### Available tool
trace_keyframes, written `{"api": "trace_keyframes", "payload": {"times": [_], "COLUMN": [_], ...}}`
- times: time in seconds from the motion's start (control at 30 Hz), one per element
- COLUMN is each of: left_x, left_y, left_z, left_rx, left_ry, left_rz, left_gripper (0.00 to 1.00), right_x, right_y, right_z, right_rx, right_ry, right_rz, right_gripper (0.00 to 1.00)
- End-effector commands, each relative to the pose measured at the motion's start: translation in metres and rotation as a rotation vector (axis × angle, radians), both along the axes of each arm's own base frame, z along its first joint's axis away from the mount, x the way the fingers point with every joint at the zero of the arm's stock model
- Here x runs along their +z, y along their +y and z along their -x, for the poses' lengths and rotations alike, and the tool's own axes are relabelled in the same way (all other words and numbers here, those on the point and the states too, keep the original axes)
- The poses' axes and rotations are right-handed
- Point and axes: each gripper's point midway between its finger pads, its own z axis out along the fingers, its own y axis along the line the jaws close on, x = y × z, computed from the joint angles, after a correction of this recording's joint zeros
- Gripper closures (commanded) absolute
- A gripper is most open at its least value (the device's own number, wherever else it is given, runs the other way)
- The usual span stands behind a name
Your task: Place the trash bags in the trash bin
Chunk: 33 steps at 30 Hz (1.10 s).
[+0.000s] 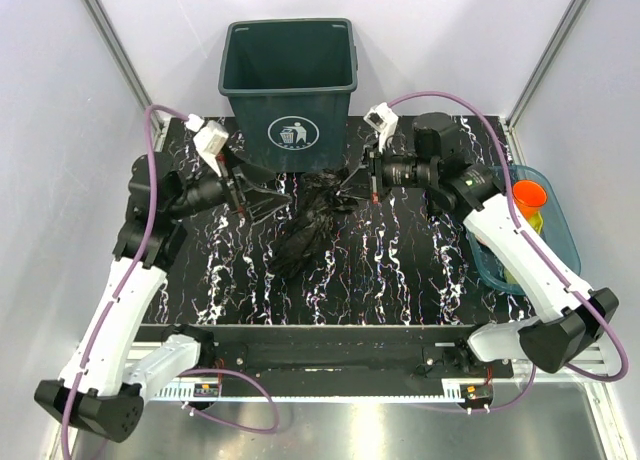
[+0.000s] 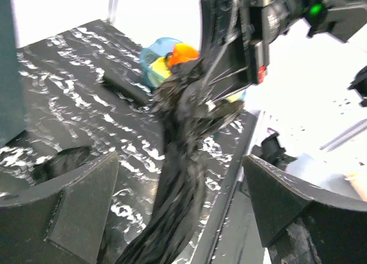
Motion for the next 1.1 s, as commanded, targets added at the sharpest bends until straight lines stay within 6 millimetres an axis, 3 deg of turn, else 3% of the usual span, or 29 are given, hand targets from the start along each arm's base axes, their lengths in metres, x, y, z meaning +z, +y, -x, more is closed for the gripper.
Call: {"api": "trace_keyframes", "payload": {"times": [0.0, 0.17, 0.33, 0.47, 0.5, 0.6, 0.73, 0.8, 0.9, 1.0, 1.07], "left_x": [0.046, 0.04, 0.01, -0.01, -0.015, -0.026, -0.024, -0.029, -0.029, -0.002, 0.015], "left_y": [-0.033, -0.049, -0.053, -0.058, -0.056, -0.036, -0.011, -0.002, 0.006, 0.004, 0.0], "left_z": [0.007, 0.001, -0.023, -0.019, -0.02, -0.028, -0.034, -0.035, -0.032, -0.025, -0.02], "left_rx": [-0.064, -0.071, 0.01, -0.033, -0.036, -0.02, 0.032, 0.065, 0.08, 0.033, -0.014], "left_ry": [0.019, 0.088, 0.21, 0.261, 0.262, 0.286, 0.226, 0.205, 0.152, 0.021, -0.063], "left_rz": [0.13, 0.148, 0.149, 0.148, 0.134, 0.131, 0.103, 0.055, 0.018, 0.025, 0.028], "left_gripper": [0.08, 0.12, 0.16, 0.44, 0.59, 0.68, 0.72, 0.78, 0.81, 0.81, 0.78], "right_x": [0.037, 0.038, 0.045, 0.052, 0.053, 0.052, 0.051, 0.055, 0.076, 0.105, 0.134], "right_y": [0.015, 0.034, 0.037, 0.033, 0.031, 0.016, -0.023, -0.033, -0.051, -0.07, -0.082], "right_z": [0.008, 0.016, 0.027, 0.029, 0.026, 0.01, -0.019, -0.021, -0.022, -0.024, -0.023], "right_rx": [0.039, 0.107, 0.156, 0.15, 0.125, 0.02, -0.142, -0.165, -0.213, -0.286, -0.332], "right_ry": [-0.069, -0.046, -0.089, -0.118, -0.128, -0.159, -0.148, -0.154, -0.198, -0.282, -0.382], "right_rz": [-0.153, -0.189, -0.216, -0.214, -0.206, -0.16, -0.128, -0.137, -0.166, -0.186, -0.198], "right_gripper": [1.0, 1.0, 1.0, 1.0, 1.0, 1.0, 1.0, 1.0, 1.0, 1.0, 1.0]}}
